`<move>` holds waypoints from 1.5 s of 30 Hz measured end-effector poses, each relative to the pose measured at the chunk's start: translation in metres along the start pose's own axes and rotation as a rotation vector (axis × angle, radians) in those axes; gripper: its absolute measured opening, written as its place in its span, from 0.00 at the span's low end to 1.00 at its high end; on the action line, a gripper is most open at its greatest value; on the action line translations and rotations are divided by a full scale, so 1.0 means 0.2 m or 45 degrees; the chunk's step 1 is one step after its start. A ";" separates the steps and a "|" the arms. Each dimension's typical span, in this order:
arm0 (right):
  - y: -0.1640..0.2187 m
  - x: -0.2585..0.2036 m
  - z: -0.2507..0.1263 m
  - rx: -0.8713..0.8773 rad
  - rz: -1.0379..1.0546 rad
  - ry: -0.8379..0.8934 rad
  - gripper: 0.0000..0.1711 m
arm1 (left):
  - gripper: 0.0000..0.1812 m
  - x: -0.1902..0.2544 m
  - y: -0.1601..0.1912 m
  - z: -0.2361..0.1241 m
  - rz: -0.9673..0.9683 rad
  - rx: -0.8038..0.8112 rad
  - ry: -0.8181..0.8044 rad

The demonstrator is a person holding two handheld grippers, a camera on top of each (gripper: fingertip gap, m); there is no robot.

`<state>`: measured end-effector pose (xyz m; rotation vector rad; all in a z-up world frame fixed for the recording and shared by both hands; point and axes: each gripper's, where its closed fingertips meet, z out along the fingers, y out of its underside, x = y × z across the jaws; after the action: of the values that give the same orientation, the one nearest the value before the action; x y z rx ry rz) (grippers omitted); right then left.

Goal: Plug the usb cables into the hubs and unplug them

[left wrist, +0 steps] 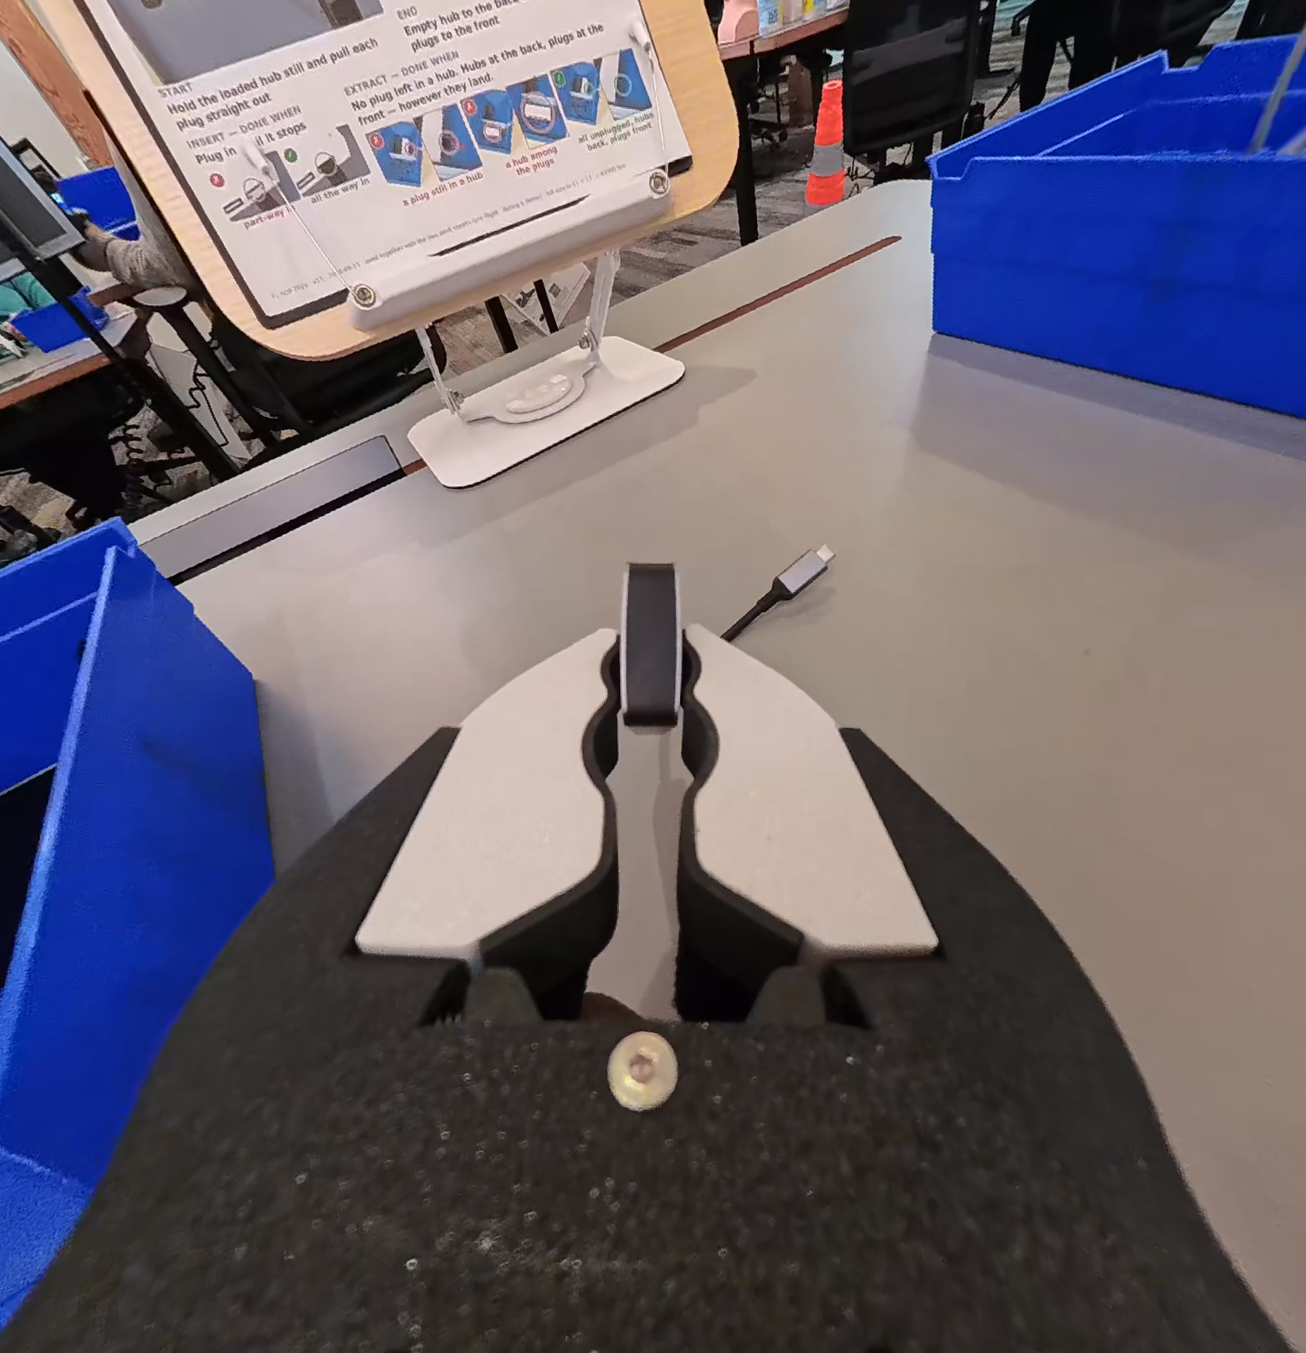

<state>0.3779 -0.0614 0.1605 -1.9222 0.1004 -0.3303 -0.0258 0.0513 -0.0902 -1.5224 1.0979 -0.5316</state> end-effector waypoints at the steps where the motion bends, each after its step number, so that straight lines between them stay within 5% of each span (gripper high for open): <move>1: 0.13 -0.03 0.04 -0.063 0.011 -0.020 0.08 | 0.06 0.00 0.00 0.00 -0.003 -0.001 0.001; 8: 1.12 -0.20 0.25 -0.591 0.097 -0.121 0.08 | 0.07 -0.01 0.01 0.00 -0.006 -0.012 0.010; 13: 1.54 -0.36 0.24 -0.875 0.118 -0.174 0.09 | 0.07 -0.01 0.02 0.00 0.004 -0.019 0.010; 17: 1.39 -0.31 0.21 -0.763 0.087 -0.136 0.22 | 0.07 -0.02 0.02 0.00 0.000 -0.025 0.020; 21: 0.83 -0.32 0.03 -0.342 0.080 -0.145 0.29 | 0.06 -0.03 0.02 -0.01 -0.005 -0.020 0.026; 25: 0.46 -0.77 -0.20 0.071 -0.003 -0.356 0.29 | 0.06 -0.03 0.02 -0.01 0.002 -0.017 0.025; 28: 0.54 -1.20 -0.22 0.203 0.020 -0.509 0.30 | 0.06 -0.02 0.02 -0.01 0.008 -0.016 0.025; 32: 0.89 -1.62 -0.08 0.121 0.213 -0.582 0.33 | 0.07 -0.02 0.03 -0.02 0.011 -0.020 0.025; 38: 0.98 -1.79 -0.03 0.112 0.245 -0.710 0.33 | 0.06 -0.01 0.00 -0.04 0.137 0.006 0.101; 45: 0.82 -1.97 0.02 0.223 -0.300 -1.054 0.30 | 0.07 0.15 -0.23 -0.15 0.450 0.074 0.656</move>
<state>0.0155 -0.0291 -0.0639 -1.7591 -0.6805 0.3098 -0.0196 0.0073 -0.0453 -1.1269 1.6915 -0.7196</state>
